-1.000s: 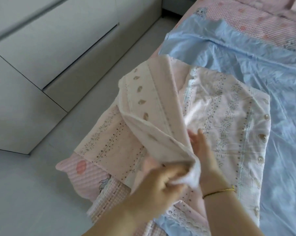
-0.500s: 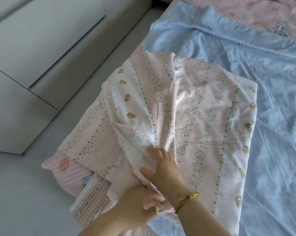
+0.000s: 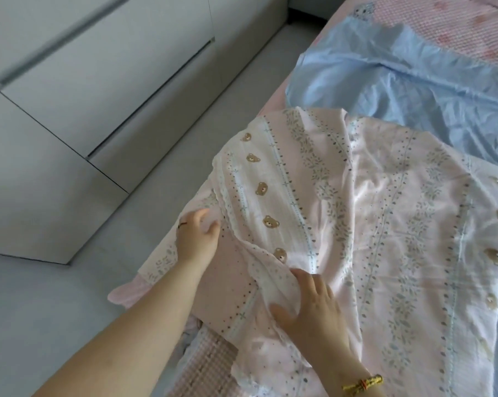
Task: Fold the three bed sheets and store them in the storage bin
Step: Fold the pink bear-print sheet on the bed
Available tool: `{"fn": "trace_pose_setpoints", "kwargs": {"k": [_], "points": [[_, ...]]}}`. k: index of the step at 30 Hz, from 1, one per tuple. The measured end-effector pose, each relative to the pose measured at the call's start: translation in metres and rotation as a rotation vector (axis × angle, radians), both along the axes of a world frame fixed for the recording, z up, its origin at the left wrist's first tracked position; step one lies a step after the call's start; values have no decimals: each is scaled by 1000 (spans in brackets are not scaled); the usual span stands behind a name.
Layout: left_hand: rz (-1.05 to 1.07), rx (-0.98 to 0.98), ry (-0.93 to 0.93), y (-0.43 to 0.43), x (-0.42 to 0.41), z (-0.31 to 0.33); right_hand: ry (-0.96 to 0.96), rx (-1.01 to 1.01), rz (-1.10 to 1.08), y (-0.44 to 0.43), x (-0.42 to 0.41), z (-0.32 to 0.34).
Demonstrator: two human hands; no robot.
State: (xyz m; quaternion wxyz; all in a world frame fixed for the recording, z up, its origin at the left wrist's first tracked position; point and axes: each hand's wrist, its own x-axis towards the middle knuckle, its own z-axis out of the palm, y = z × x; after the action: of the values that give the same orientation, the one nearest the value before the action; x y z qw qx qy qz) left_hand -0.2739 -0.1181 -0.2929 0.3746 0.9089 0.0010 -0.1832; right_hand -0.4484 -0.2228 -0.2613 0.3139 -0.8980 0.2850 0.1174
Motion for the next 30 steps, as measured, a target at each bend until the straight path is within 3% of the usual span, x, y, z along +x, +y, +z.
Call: {"fn": "trace_pose_setpoints", "kwargs": {"k": [2,5,11,15,19,21,22,24,27,30], "points": [[-99,14,60,-10,34,-2,-108,-50,-80,3,15,-6],[-170,-2,313,-28,78,-9,-87,-66,-75,1,43,-9],[113,-278,420,-60,136,-25,-113,320,-458,-13,68,-31],[73,-432,347,-82,159,-17,-104,352,-473,-12,67,-36],[-265,-516,123,-119,169,38,1,222,-327,-9,69,-28],[-506,-531,0,-145,160,78,71,-27,-194,-1,73,-24],[-624,-525,-40,-161,151,97,55,-131,-179,2,73,-26],[-831,-485,-91,-188,128,125,-35,-148,-280,5,70,-22],[-1019,-445,-175,-228,96,154,-156,184,-602,-15,58,-12],[-1129,-394,-250,-275,66,180,-446,383,-1035,-58,19,8]]}}
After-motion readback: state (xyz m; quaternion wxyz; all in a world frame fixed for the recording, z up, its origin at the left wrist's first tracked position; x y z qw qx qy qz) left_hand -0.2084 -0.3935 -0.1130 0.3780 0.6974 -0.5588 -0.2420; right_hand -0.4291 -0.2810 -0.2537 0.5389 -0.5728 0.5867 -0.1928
